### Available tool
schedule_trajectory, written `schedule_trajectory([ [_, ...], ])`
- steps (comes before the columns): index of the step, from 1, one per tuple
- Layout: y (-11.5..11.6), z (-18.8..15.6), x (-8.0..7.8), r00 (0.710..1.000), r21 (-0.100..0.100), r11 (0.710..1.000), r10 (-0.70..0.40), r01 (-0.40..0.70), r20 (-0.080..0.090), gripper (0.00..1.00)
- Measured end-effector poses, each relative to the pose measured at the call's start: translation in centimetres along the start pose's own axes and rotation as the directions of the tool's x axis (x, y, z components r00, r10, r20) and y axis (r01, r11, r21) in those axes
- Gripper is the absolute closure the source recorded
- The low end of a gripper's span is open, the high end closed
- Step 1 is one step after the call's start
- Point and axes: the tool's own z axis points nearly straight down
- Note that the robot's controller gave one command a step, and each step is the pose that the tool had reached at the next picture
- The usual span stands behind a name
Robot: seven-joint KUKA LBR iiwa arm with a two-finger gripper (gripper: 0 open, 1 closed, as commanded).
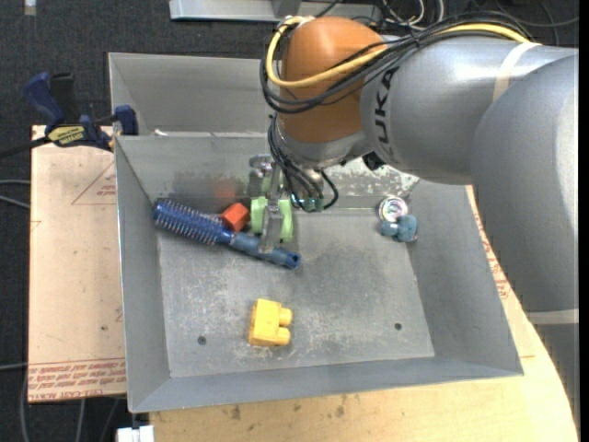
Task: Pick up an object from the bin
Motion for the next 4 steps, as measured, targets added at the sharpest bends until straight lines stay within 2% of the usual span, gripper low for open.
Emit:
schedule_trajectory([
  [1, -8.7, 3.9, 0.4, 0.998, 0.003, 0.998, -0.062, 0.062, 0.008, 0.0],
  [2, -0.8, 10.3, 2.4, 1.0, -0.003, 1.0, 0.031, -0.031, 0.0, 0.0],
  [3, -1.3, 10.0, 2.2, 0.999, 0.0, 0.999, 0.037, -0.037, 0.005, 1.0],
  [4, 1.1, -5.1, 4.8, 1.0, -0.002, 1.0, -0.006, 0.006, 0.014, 1.0],
])
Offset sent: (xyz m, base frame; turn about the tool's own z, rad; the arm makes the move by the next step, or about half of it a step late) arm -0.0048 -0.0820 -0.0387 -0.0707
